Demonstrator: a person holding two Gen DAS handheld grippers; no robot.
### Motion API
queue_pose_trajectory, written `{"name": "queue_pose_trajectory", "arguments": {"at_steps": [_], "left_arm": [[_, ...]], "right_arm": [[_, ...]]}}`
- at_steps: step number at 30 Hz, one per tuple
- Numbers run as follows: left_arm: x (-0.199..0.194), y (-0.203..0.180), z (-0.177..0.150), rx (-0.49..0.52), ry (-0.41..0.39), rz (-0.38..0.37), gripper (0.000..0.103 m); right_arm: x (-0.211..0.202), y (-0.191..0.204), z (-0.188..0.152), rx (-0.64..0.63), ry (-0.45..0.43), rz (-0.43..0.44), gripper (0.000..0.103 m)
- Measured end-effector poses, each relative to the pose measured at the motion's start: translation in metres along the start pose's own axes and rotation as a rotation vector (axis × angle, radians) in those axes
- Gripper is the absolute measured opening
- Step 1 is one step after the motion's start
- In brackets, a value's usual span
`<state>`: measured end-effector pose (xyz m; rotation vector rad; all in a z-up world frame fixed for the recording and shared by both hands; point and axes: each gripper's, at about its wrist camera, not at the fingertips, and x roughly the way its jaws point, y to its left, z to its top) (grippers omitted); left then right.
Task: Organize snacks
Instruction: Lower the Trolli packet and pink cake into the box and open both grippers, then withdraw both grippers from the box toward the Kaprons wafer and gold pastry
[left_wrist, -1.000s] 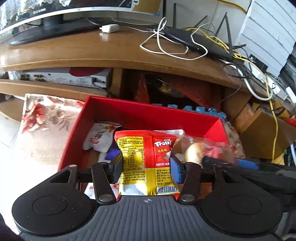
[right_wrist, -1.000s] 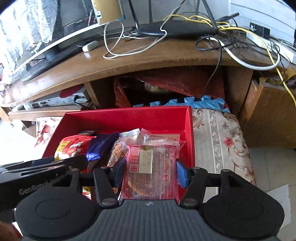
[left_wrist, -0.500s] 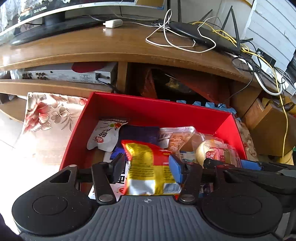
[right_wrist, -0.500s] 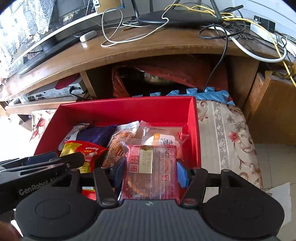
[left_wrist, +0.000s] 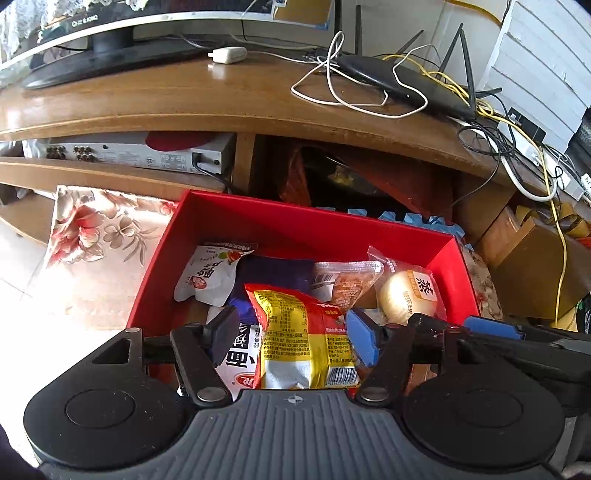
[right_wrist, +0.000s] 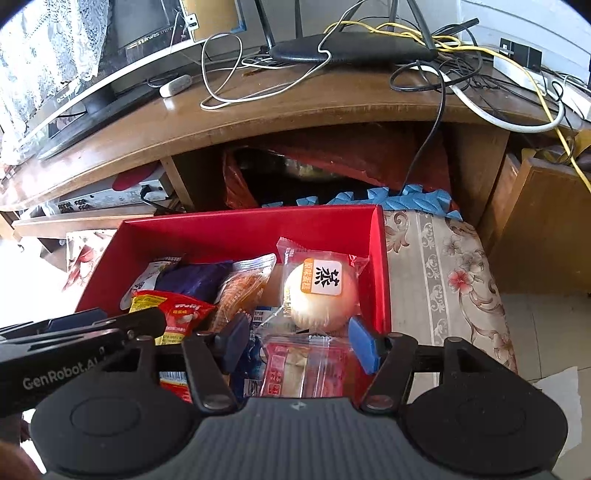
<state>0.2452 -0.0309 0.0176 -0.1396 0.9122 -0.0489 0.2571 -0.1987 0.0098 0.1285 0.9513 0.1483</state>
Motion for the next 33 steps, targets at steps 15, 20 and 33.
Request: {"name": "queue_pose_trajectory", "arguments": {"at_steps": [15,20,33], "left_arm": [[-0.019,0.011,-0.013,-0.022,-0.005,-0.011,0.074],[-0.03,0.015,-0.022,-0.026,-0.002,-0.027,0.074],[-0.059,0.042,-0.054,-0.041,0.016,-0.053,0.076]], "right_arm": [[-0.023,0.007,-0.02,-0.015,0.008,0.018,0.061],[-0.034,0.008,-0.035,-0.011,0.021,0.023,0.061],[-0.058,0.024,-0.092,-0.097,0.087,0.074,0.064]]}}
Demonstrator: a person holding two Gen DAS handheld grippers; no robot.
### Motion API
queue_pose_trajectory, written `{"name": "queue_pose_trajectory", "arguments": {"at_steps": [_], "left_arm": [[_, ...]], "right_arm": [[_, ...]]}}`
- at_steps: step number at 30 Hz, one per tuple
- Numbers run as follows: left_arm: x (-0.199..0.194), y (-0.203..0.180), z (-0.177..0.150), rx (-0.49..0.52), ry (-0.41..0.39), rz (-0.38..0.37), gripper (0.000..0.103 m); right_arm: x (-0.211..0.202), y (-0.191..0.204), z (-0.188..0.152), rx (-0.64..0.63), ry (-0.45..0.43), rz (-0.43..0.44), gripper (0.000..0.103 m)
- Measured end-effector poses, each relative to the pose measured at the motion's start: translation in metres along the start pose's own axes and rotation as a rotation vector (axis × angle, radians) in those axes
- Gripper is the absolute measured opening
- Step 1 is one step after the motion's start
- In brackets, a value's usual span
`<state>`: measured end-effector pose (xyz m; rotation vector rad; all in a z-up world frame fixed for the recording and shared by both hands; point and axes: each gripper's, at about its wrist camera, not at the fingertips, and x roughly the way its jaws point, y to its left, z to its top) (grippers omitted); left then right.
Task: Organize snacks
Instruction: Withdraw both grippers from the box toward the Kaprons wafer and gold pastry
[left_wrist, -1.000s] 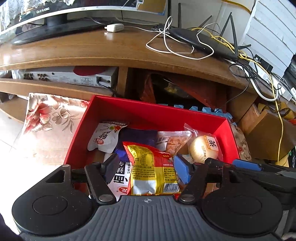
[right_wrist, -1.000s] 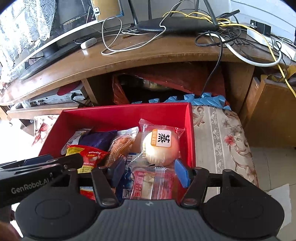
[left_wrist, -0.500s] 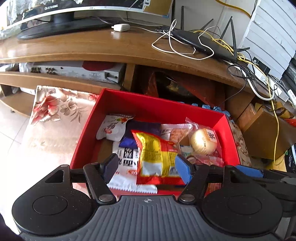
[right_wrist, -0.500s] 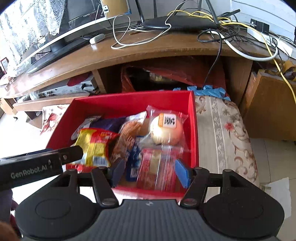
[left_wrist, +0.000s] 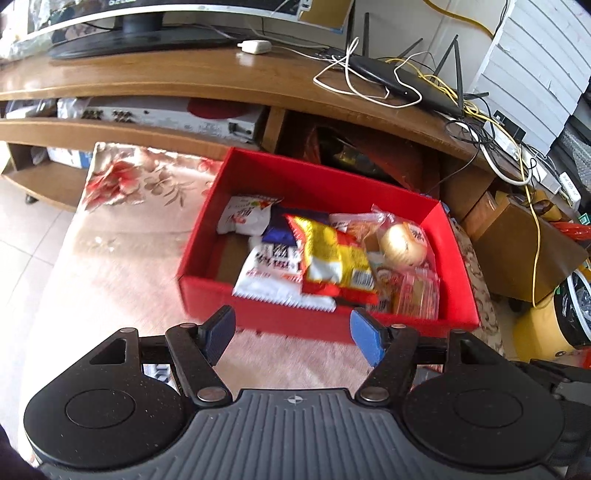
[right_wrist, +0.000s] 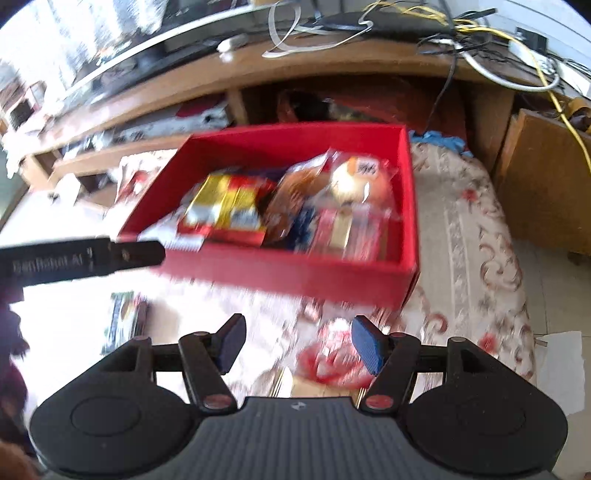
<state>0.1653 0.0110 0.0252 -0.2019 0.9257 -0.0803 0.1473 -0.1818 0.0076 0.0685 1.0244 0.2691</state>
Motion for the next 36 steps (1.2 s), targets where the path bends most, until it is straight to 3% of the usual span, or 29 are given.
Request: {"name": "queue_pose_trajectory", "arguments": {"at_steps": [7,17,21,26,29,33,36], "left_arm": [[-0.007,0.033,-0.02,-0.049,0.039,0.028,0.076],[0.014,0.068,-0.032,-0.157,0.13,0.091,0.079],[0.025,0.071,-0.033,-0.18,0.151,0.102,0.082],[0.031,0.068,-0.032,-0.166,0.149,0.128,0.086],[0.027,0.069,-0.031,-0.182,0.148,0.097,0.085],[0.016,0.067,-0.029,-0.176,0.109,0.091,0.086],[0.017,0.068,-0.028,-0.171,0.097,0.119,0.086]], "right_arm": [[0.034,-0.001,-0.021,-0.055,0.137,-0.002,0.064],[0.053,0.006,-0.025,-0.106,0.178,0.01,0.065],[0.05,0.007,-0.029,-0.105,0.198,0.023,0.072],[0.04,0.004,-0.044,-0.058,0.241,0.097,0.075],[0.03,0.003,-0.056,-0.016,0.275,0.172,0.074],[0.024,0.012,-0.053,-0.084,0.218,0.089,0.074],[0.039,0.014,-0.047,-0.066,0.23,0.043,0.075]]}}
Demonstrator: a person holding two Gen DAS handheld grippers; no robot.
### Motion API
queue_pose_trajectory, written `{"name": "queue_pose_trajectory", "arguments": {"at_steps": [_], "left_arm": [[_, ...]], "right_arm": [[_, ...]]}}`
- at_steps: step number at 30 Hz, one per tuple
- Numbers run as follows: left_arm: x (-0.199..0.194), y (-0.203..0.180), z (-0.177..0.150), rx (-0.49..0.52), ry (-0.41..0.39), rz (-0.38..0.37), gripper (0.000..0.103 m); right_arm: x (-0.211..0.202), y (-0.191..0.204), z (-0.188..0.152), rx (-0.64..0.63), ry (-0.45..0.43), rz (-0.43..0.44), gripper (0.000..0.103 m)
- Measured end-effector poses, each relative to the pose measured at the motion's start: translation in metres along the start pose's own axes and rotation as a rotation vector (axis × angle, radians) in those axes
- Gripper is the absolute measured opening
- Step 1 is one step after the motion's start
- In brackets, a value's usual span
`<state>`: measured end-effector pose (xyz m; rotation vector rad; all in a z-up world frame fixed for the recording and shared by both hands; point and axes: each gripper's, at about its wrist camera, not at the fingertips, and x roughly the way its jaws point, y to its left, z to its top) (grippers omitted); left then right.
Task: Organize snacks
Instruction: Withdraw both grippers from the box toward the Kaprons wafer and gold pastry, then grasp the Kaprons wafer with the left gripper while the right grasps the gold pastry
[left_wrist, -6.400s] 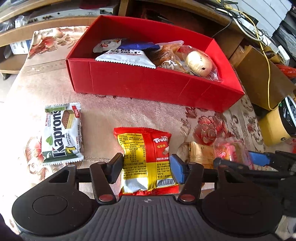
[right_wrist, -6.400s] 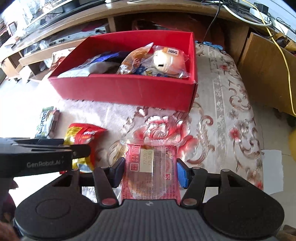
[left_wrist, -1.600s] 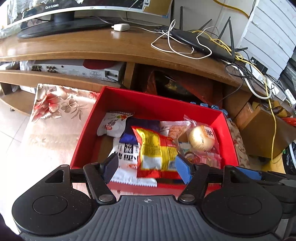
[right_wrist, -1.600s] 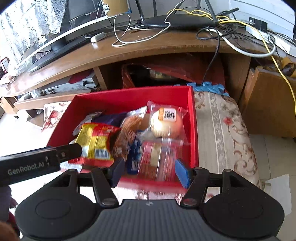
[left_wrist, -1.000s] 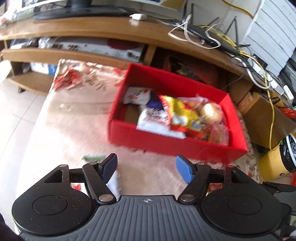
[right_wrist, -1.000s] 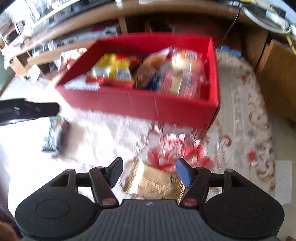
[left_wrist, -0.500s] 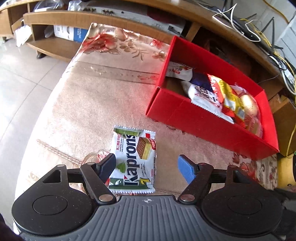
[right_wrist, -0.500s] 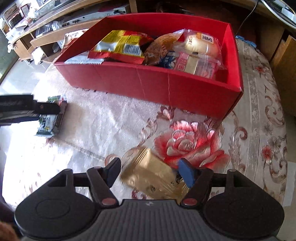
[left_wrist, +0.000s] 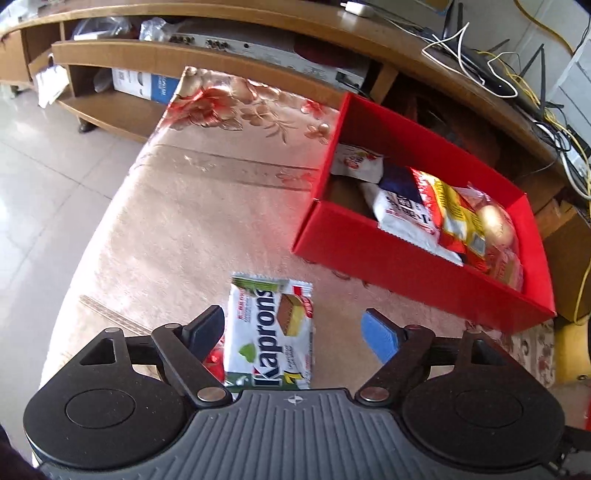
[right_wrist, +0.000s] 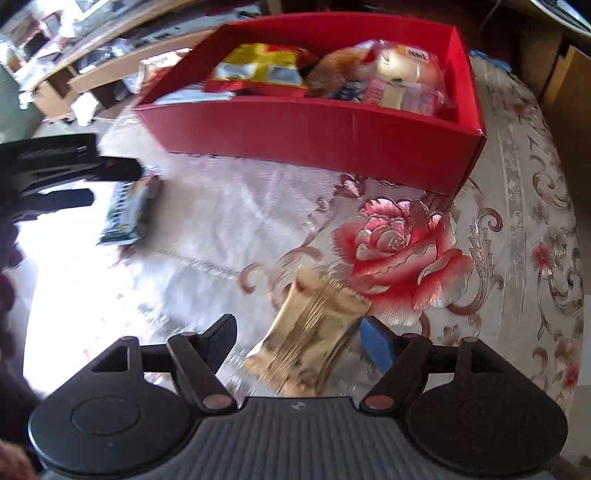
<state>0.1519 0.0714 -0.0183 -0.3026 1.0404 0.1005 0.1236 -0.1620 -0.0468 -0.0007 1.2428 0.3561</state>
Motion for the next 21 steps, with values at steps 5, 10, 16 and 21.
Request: {"name": "queue_pose_trajectory", "arguments": {"at_steps": [5,10,16,21], "left_arm": [[0.012,0.005,0.0,-0.015,0.022,0.041,0.086],[0.025,0.004,0.0,-0.007,0.051,0.072,0.087],[0.036,-0.004,-0.001,0.038,0.057,0.116,0.092],[0.035,-0.013,-0.008,0.111,0.05,0.135,0.084]], "right_arm": [[0.008,0.013,0.003,-0.037,-0.031,-0.06,0.08],[0.016,0.018,-0.001,-0.048,-0.026,-0.038,0.103],[0.017,0.02,0.0,-0.059,-0.011,-0.044,0.103],[0.015,0.024,-0.004,-0.091,-0.029,-0.071,0.095]]}}
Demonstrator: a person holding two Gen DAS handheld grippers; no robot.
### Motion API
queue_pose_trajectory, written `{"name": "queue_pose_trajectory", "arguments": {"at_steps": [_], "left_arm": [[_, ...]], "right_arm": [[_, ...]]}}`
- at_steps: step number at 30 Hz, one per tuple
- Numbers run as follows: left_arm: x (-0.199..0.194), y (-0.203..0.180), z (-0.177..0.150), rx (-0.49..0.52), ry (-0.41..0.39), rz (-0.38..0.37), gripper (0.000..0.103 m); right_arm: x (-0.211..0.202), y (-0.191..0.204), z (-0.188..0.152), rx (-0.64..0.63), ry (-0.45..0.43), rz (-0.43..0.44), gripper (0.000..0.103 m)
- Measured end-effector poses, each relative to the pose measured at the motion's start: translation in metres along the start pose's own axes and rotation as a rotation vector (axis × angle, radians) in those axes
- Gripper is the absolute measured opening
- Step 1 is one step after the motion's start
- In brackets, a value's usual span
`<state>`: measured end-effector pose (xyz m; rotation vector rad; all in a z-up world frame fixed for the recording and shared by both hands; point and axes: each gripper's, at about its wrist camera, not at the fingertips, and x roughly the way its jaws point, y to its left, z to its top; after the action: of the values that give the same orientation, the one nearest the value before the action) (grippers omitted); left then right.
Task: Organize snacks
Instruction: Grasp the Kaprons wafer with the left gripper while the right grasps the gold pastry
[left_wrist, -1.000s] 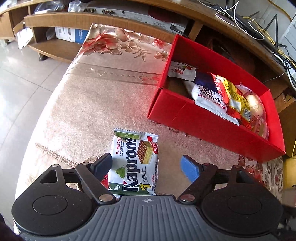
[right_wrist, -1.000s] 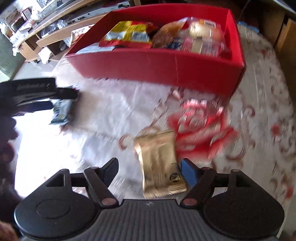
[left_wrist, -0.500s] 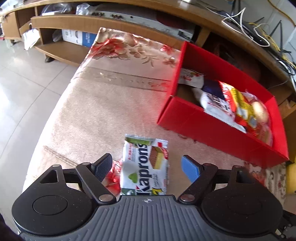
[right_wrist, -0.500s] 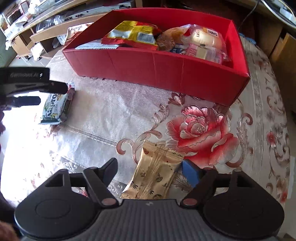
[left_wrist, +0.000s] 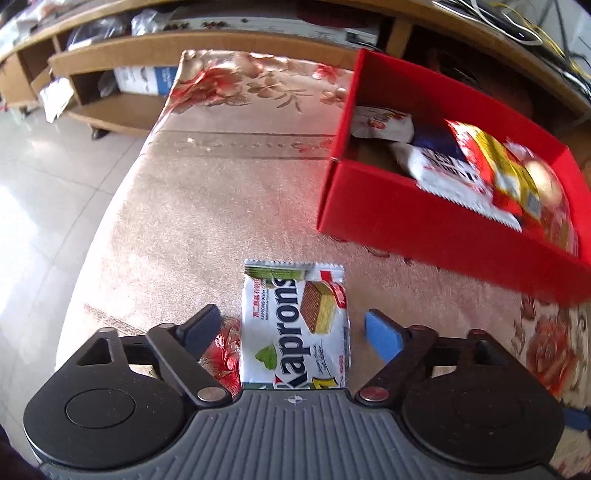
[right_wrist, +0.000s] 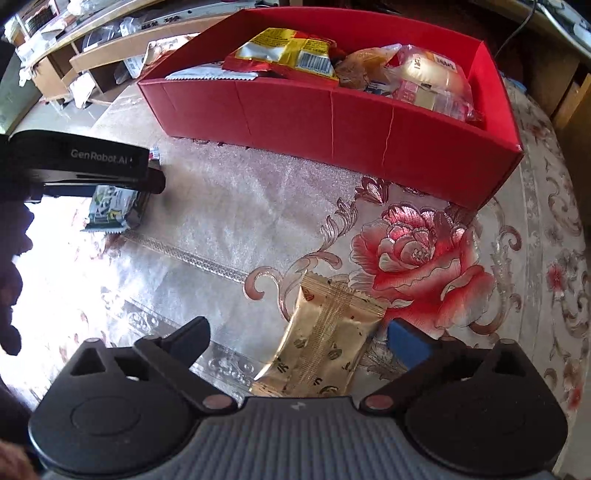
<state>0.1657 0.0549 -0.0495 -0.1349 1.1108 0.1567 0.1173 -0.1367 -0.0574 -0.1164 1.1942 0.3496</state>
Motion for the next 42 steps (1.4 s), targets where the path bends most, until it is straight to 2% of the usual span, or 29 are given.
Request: {"name": "queue_pose_trajectory", "arguments": {"at_steps": [2,4,5,6,8,16,19,22,24,25,27,28,34,37,42], "left_arm": [[-0.003,-0.002,-0.004,0.026,-0.002,-0.004,0.078],[-0.007,-0.004,-0.009,0.046,0.001,-0.022,0.072],[-0.009,-0.004,-0.012,0.054,0.004,-0.033,0.068],[-0.011,-0.005,-0.014,0.058,0.007,-0.047,0.068],[-0.015,-0.005,-0.02,0.065,0.011,-0.065,0.066],[-0.034,-0.006,-0.058,0.116,0.031,-0.123,0.065],[-0.038,-0.003,-0.065,0.095,0.038,-0.15,0.067],[-0.036,-0.002,-0.062,0.078,0.033,-0.136,0.077],[-0.034,0.0,-0.058,0.054,0.027,-0.122,0.08],[-0.032,0.001,-0.057,0.041,0.027,-0.119,0.083],[-0.029,0.0,-0.056,0.035,0.027,-0.118,0.086],[-0.029,-0.003,-0.057,0.048,0.023,-0.11,0.087],[-0.025,-0.011,-0.061,0.112,0.013,-0.083,0.093],[-0.019,-0.015,-0.063,0.146,0.033,-0.072,0.103],[-0.016,-0.024,-0.067,0.199,0.034,-0.027,0.103]], "right_arm": [[-0.002,0.007,-0.004,-0.049,-0.01,-0.052,0.083],[-0.007,0.006,-0.009,-0.058,-0.018,-0.047,0.073],[-0.01,0.005,-0.01,-0.058,-0.02,-0.045,0.065],[-0.012,0.004,-0.012,-0.054,-0.02,-0.043,0.058],[-0.016,0.001,-0.016,-0.045,-0.015,-0.031,0.053],[-0.028,0.002,-0.041,-0.071,-0.012,-0.016,0.05],[-0.027,0.0,-0.04,-0.056,-0.013,-0.008,0.051],[-0.025,0.001,-0.037,-0.056,-0.021,-0.005,0.06],[-0.021,0.001,-0.034,-0.05,-0.024,-0.002,0.077],[-0.018,0.001,-0.032,-0.051,-0.02,0.002,0.082],[-0.013,0.001,-0.03,-0.042,-0.011,0.008,0.1],[-0.01,0.002,-0.028,-0.045,0.001,0.017,0.103],[-0.002,0.015,-0.025,-0.082,0.033,-0.047,0.103],[-0.001,0.014,-0.021,-0.061,0.028,-0.054,0.103],[-0.001,0.015,-0.02,-0.044,0.008,-0.059,0.103]]}}
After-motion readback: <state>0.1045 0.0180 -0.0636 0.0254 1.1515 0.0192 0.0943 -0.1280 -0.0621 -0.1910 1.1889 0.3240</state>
